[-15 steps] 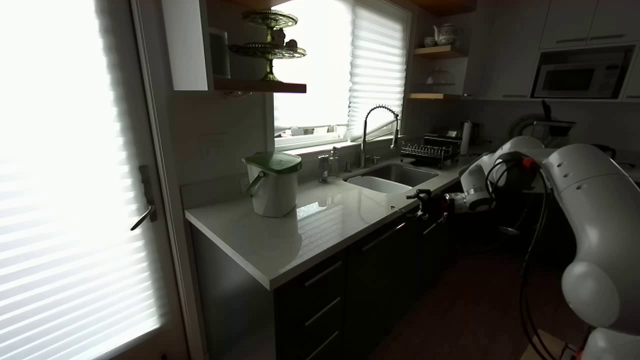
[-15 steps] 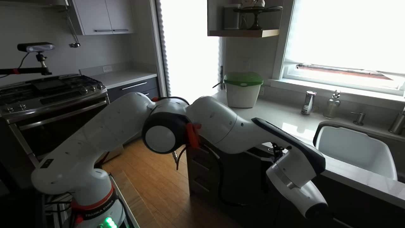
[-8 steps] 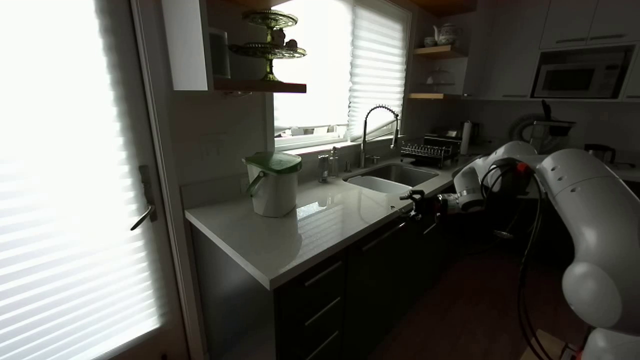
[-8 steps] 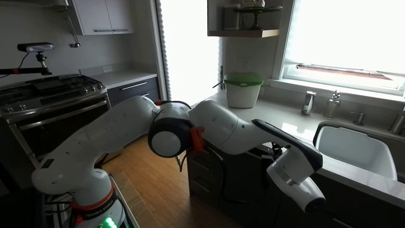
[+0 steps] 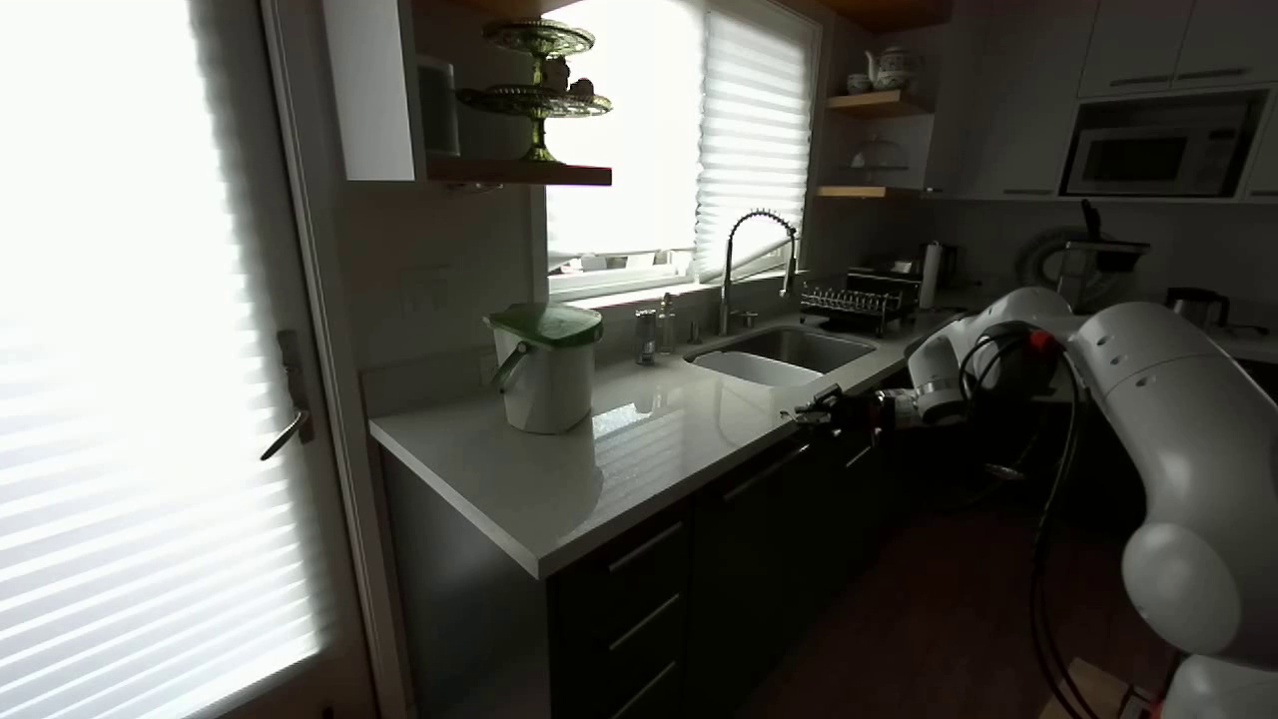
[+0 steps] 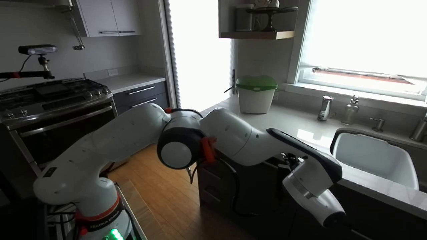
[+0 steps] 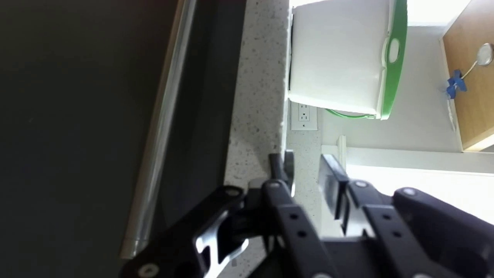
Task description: Take the metal hook off the counter
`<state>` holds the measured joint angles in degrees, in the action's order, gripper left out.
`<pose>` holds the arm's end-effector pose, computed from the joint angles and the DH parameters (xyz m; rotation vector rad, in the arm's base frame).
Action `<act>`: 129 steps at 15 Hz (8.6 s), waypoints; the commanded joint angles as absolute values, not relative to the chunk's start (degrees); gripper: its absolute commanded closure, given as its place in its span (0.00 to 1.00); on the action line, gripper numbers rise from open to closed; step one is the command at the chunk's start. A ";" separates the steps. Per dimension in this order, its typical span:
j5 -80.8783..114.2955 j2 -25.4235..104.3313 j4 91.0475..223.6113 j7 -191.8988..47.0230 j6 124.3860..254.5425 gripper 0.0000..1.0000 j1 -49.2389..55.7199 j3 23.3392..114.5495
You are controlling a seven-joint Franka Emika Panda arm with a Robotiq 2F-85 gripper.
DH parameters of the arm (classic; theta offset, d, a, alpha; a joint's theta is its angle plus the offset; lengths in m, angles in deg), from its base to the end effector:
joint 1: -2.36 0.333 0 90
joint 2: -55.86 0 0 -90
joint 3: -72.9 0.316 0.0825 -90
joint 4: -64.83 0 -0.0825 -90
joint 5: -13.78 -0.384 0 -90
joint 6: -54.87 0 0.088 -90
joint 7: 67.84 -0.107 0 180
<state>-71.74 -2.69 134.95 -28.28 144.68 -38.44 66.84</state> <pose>0.5888 -0.4376 0.1834 -1.6425 0.6032 -0.5358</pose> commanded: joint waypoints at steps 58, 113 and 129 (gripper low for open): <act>-70.64 -0.68 145.50 -9.11 153.15 0.98 -35.40 63.52; -46.59 16.95 153.78 -18.79 153.25 0.00 -28.01 53.95; -2.91 31.98 152.40 -42.05 165.65 0.00 -16.92 61.22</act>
<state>-3.98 31.95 152.78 -41.46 165.74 -14.73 58.67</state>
